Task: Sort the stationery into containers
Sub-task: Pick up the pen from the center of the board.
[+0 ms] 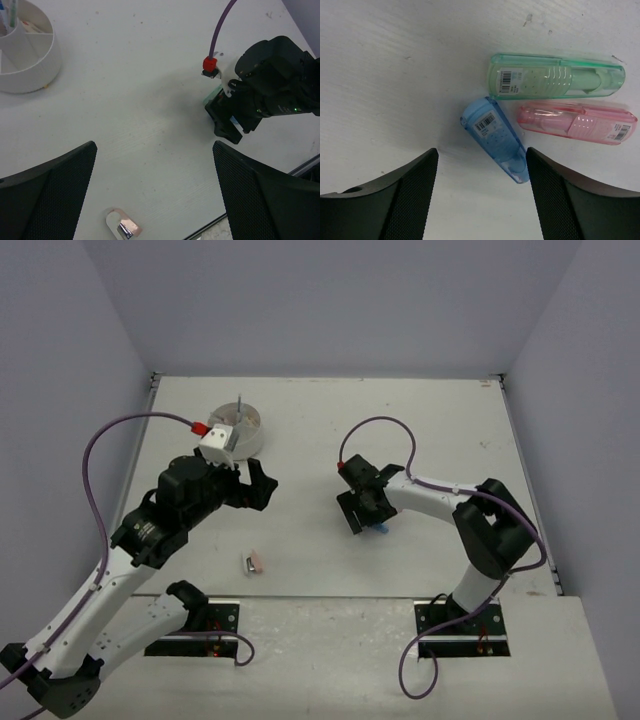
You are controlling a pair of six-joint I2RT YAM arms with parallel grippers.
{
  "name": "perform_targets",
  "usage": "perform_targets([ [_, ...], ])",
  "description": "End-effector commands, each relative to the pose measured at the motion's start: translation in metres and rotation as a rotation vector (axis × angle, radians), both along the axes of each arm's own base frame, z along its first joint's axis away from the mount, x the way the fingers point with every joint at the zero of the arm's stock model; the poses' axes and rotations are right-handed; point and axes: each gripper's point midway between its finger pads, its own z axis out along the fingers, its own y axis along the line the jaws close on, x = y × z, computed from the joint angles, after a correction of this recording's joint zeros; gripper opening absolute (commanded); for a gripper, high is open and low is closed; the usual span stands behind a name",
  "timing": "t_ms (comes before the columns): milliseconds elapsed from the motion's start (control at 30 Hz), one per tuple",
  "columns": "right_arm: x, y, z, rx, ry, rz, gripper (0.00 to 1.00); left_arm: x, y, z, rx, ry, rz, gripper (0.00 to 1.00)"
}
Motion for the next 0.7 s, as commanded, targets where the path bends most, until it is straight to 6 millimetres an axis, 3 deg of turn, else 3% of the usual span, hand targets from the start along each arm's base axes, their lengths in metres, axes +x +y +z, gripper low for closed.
perform_targets([
  [0, 0.001, 0.003, -0.006, 0.005, 0.037, 0.005, 0.69, 0.001, 0.007, 0.002, 0.03, -0.033, 0.007, 1.0],
  [100, -0.003, 0.007, -0.012, 0.017, 0.067, 0.022, 0.63, 0.002, 0.005, -0.001, 0.034, -0.025, 0.004, 1.0],
  [233, -0.008, 0.015, -0.011, 0.061, 0.092, 0.042, 0.41, 0.003, 0.003, -0.003, 0.031, -0.02, -0.004, 1.0],
  [267, -0.008, 0.015, -0.01, 0.066, 0.091, 0.04, 0.4, 0.003, 0.003, -0.003, 0.03, -0.021, -0.004, 1.0],
  [367, -0.015, 0.025, -0.001, 0.125, 0.101, 0.061, 0.23, 0.005, 0.0, 0.001, 0.009, -0.029, 0.0, 1.0],
  [500, -0.017, 0.04, 0.013, 0.204, 0.078, 0.092, 0.12, 0.006, -0.006, 0.006, -0.051, -0.024, 0.002, 1.0],
  [600, -0.011, 0.058, 0.034, 0.303, 0.023, 0.124, 0.0, 0.002, -0.03, 0.003, -0.199, 0.016, -0.052, 1.0],
  [667, -0.014, 0.071, 0.049, 0.369, -0.007, 0.162, 0.0, -0.001, -0.043, -0.009, -0.265, 0.06, -0.085, 1.0],
])
